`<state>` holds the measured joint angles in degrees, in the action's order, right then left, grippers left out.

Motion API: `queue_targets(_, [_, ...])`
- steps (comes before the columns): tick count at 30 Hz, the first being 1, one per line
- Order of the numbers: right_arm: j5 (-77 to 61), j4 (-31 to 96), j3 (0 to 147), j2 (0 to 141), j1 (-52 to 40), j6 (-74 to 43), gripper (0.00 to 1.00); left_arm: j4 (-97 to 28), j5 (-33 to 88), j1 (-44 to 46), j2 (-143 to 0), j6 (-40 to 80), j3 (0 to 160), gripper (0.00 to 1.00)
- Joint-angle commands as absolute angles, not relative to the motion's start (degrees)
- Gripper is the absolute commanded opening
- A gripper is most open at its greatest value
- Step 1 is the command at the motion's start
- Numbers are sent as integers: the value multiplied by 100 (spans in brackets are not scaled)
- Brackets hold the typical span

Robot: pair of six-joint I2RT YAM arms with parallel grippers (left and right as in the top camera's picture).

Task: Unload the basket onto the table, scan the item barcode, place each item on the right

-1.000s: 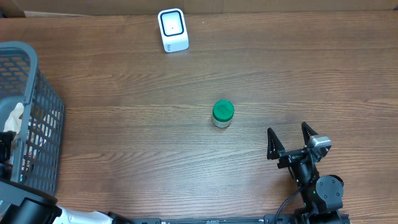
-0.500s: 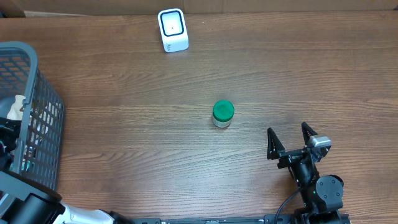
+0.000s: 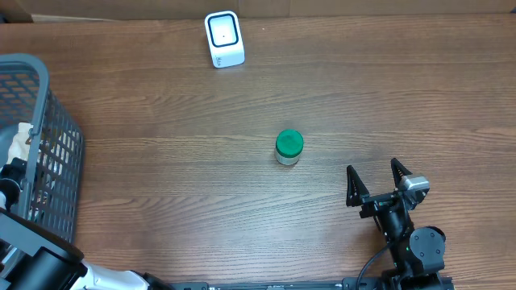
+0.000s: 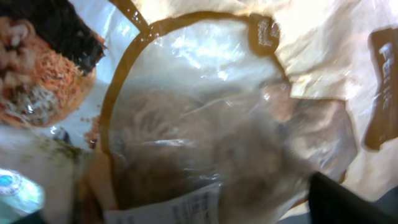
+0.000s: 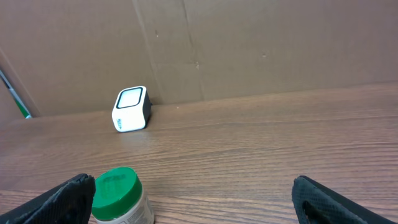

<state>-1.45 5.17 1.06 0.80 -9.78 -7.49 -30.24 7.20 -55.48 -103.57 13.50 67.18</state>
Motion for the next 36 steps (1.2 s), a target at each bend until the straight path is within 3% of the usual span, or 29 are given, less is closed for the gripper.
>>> queue_targets(1, [-119,482,47,16,-974,-742,100,-2899,532,-5546,-10479,1417,6460,73])
queue_targets(6, [-119,482,47,16,-974,-742,100,-2456,532,-5542,-10481,1417,6222,66])
queue_targets(7, [-119,482,47,16,-974,-742,100,-2392,534,-5542,-10479,1417,6171,60])
queue_targets(9, [-119,482,47,16,-974,-742,100,-2338,537,-5542,-10481,1420,6117,24])
queue_targets(11, [-119,482,47,16,-974,-742,100,-2331,556,-5542,-10479,1420,6121,4])
queue_targets(24, [-119,482,47,16,-974,-742,100,-3304,1212,-5542,-10068,1553,6860,4])
queue_targets(36, [-119,482,47,16,-974,-742,100,-4130,1208,-5542,-7935,2340,7642,4])
